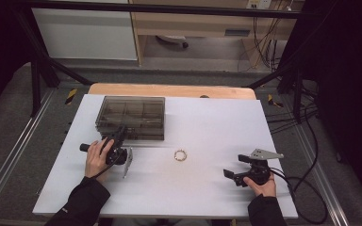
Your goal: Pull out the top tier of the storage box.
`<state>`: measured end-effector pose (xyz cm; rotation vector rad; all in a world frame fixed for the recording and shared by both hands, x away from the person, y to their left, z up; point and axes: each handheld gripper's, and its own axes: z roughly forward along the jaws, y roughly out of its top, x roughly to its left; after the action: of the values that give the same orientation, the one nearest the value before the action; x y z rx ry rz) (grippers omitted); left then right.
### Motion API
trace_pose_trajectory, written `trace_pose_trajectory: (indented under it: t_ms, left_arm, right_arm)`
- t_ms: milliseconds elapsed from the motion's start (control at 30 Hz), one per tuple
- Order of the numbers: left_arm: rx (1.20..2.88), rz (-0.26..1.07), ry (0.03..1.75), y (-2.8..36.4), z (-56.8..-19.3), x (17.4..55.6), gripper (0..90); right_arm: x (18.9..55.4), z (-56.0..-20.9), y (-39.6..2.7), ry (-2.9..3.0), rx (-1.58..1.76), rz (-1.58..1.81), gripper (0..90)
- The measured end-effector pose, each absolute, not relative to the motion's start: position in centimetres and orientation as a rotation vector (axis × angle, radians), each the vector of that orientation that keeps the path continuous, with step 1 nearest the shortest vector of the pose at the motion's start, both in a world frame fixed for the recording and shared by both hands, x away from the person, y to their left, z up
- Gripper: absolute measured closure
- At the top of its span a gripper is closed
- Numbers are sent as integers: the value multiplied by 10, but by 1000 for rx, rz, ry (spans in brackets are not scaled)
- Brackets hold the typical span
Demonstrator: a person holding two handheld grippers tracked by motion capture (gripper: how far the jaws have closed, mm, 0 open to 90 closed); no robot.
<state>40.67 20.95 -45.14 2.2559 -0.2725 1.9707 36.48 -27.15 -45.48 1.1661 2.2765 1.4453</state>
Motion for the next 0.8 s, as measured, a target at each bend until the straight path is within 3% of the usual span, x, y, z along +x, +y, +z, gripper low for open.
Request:
trace_pose_trajectory:
  t_ms: [800]
  left_arm:
    - [2247,1963,-273,211,-452,398,604]
  right_arm:
    - [365,-455,-272,2276,1166,1442,10]
